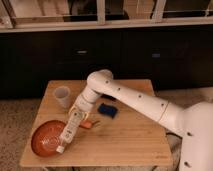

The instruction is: Place the bottle in the ceramic bowl

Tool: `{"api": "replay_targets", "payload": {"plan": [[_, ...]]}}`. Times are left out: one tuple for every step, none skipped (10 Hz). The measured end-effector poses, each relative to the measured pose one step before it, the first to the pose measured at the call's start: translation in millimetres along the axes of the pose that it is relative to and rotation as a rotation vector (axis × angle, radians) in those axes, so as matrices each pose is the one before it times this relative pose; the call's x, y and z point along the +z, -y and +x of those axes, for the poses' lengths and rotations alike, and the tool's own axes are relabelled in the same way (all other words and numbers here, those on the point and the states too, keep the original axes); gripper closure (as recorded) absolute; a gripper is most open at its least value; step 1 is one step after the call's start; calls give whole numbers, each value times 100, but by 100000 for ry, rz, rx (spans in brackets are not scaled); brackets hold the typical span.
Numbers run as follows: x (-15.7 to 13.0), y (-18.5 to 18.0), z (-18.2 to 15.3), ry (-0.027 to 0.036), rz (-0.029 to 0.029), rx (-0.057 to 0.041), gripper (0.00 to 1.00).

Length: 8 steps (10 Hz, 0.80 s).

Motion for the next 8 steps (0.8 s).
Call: {"api": "replay_targets", "payload": {"plan": [[338, 267, -87, 199, -418, 171, 85], [284, 394, -114, -713, -474, -1819, 85], [273, 293, -105, -867, -491, -1513, 85], [115, 159, 3, -383, -385, -174, 85], [222, 306, -45, -122, -537, 474, 85], [384, 475, -169, -194, -656, -71, 85], [209, 277, -93, -354, -399, -224, 85], [183, 244, -44, -425, -416, -194, 85]]}}
